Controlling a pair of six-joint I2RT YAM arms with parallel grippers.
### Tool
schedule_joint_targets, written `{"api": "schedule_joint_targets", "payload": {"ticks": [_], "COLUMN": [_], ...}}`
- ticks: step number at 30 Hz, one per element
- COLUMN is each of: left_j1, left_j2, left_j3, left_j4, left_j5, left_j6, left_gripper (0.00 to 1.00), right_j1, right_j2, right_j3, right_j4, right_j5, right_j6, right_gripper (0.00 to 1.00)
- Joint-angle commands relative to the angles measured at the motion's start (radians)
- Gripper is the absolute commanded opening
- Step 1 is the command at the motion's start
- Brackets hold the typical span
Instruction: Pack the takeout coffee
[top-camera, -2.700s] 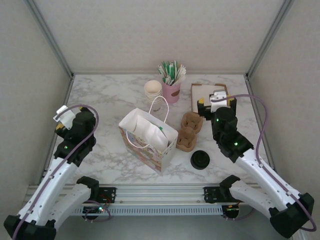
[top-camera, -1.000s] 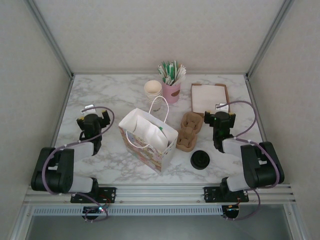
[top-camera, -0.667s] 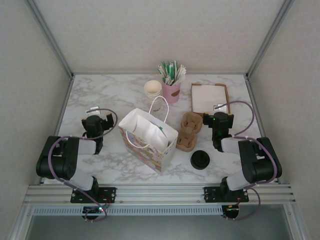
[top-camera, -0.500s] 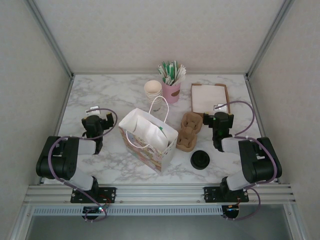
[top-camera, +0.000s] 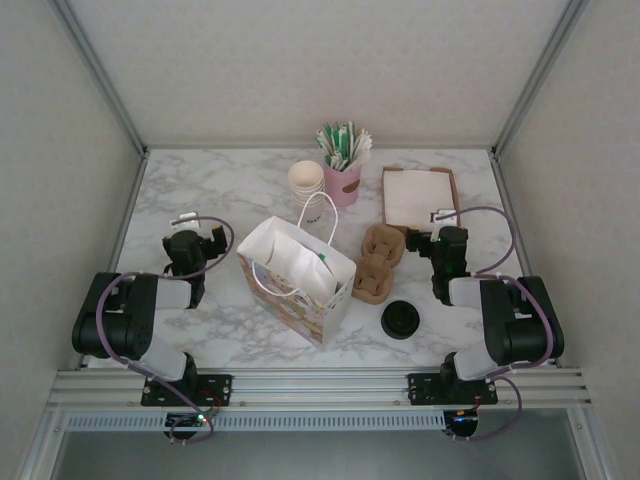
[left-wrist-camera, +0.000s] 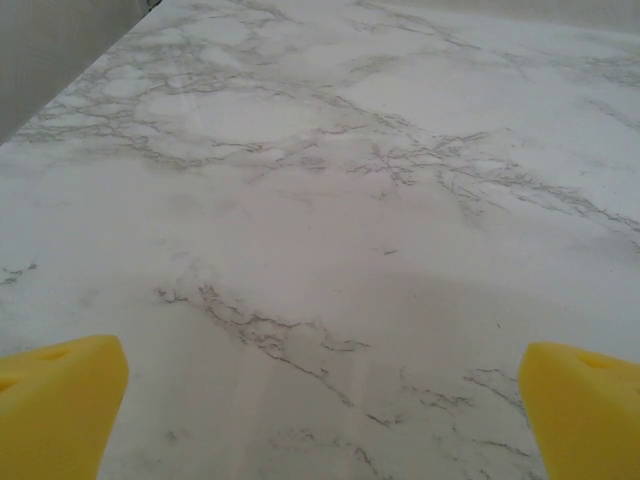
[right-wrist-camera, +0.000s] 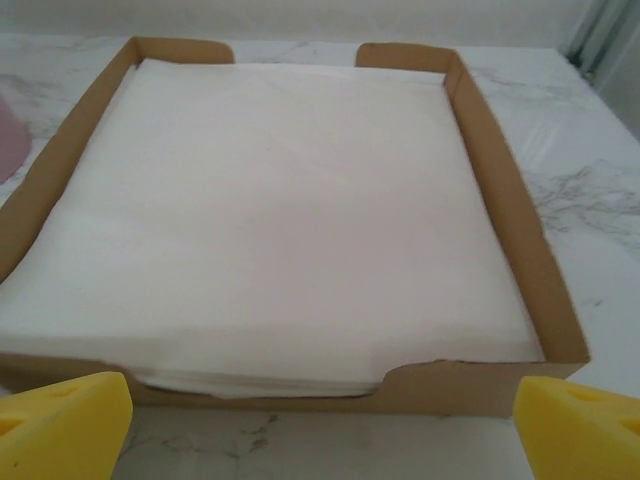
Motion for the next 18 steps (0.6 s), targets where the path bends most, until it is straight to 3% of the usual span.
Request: {"api": "schedule_joint_targets", "payload": {"ticks": [1, 18], "left_j1": [0.01, 0.009], "left_j2": [-0.003, -0.002], "left_j3": [0.012, 0.011], "left_j4": [0.023, 0.024], "left_j5": [0.017, 0.019], "left_j6": [0.005, 0.005], "left_gripper": [1.0, 1.0], "right_j1": [-0.028, -0.035], "right_j2": [0.039, 0.038], "right_j3": [-0.036, -0.015], "right_j4": [0.097, 0.06], "right_j5": [-0.069, -0.041], "right_j6": [0.019, 0.038], "right_gripper": [0.99, 0.99]}}
